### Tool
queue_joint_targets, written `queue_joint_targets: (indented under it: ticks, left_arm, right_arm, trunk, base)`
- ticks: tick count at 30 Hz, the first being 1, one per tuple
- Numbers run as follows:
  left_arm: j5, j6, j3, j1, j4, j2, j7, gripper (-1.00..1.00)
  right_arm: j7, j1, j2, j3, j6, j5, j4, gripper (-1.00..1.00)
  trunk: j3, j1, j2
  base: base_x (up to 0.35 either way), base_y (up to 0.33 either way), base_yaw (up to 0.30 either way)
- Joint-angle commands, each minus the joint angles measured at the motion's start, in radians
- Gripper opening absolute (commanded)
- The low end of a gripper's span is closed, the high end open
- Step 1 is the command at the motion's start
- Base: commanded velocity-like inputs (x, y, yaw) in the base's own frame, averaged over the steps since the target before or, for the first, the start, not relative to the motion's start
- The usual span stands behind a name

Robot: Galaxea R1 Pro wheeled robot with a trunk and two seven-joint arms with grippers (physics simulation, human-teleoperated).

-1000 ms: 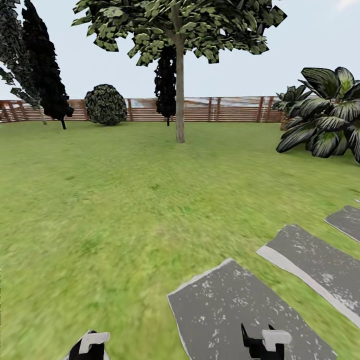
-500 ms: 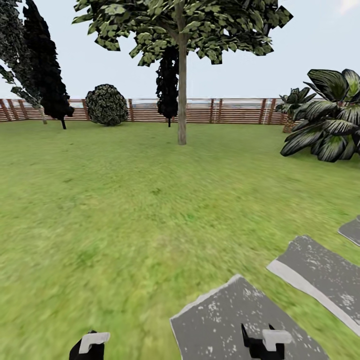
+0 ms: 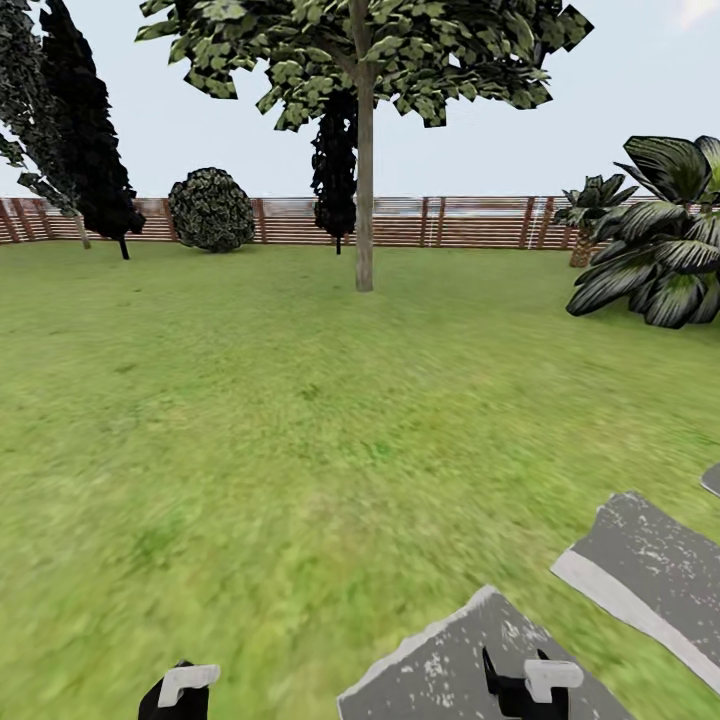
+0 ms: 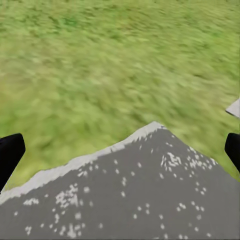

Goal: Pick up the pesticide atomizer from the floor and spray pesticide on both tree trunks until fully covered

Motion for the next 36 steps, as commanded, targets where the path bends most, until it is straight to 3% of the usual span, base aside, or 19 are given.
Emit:
queue_joint_targets:
  ticks: [1,36]
  left_arm:
    - [0.0,0.0,0.0,0.0,0.0,0.0,0.0,-1.0]
    - [0.0,0.0,0.0,0.001,0.001,0.0,0.0,-1.0]
  right_arm:
    - [0.0,0.0,0.0,0.0,0.0,0.0,0.0,1.0]
    - [0.0,0.0,0.0,-0.001,0.0,0.0,0.003,1.0]
  trunk:
    - [0.0,0.0,0.0]
    - [0.0,0.0,0.0]
  base:
    - [0.34,0.0,0.0]
    - [0.34,0.0,0.0]
